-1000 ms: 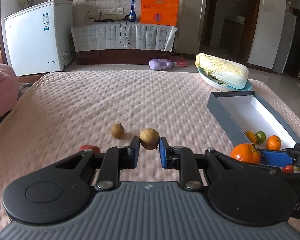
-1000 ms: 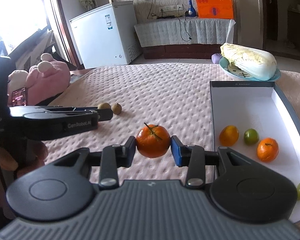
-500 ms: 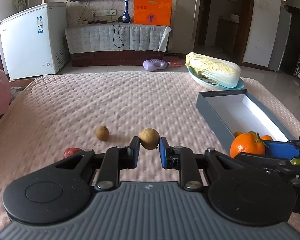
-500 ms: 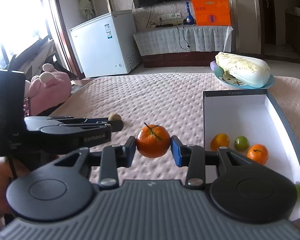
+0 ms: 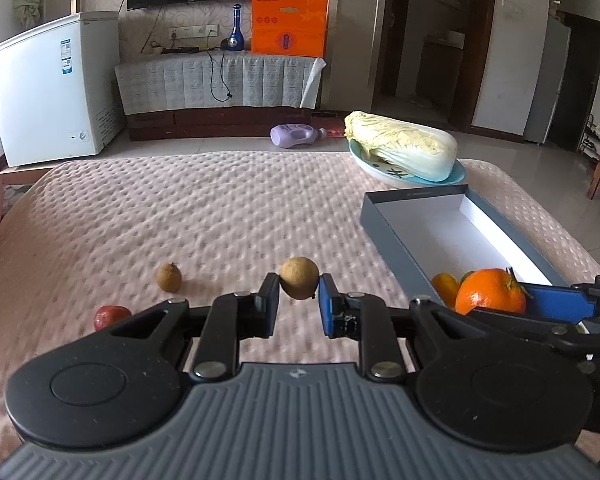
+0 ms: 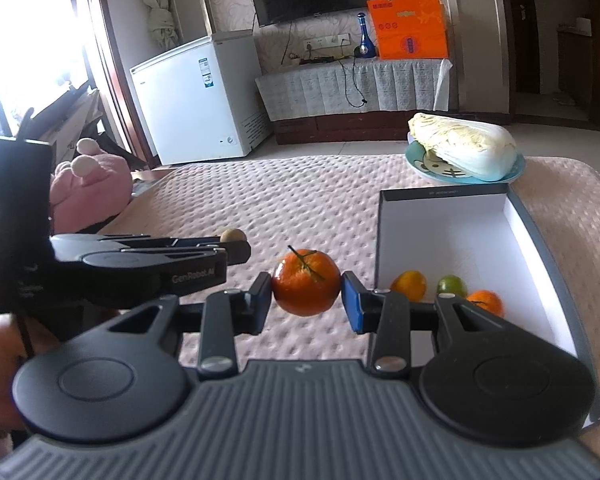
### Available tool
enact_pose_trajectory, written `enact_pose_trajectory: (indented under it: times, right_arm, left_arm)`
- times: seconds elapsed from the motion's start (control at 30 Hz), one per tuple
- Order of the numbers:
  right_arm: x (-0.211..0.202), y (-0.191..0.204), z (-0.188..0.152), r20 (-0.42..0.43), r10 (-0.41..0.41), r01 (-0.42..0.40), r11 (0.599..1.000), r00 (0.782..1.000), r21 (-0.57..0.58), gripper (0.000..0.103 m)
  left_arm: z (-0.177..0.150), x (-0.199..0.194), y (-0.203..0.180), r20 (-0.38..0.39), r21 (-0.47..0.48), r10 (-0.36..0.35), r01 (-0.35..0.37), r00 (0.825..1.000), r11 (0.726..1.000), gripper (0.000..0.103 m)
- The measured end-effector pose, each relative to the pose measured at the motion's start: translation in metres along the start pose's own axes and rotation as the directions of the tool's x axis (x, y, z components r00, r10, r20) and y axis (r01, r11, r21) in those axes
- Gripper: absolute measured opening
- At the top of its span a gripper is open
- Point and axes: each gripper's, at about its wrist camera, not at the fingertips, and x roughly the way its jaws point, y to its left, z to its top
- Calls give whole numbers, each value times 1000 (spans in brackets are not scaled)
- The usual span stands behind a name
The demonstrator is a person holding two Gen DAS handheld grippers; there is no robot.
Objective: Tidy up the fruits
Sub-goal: 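Carry the brown fruit with the left gripper while the right gripper carries the tangerine toward the box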
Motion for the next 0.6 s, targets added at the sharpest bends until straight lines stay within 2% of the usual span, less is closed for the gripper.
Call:
enact_pose_trajectory:
  times: [0.6]
  right_arm:
    - [-13, -21, -4, 10, -47, 47, 999, 999, 25, 41]
  left_arm:
    - [2, 7, -27, 3, 14, -37, 37, 999, 999, 25]
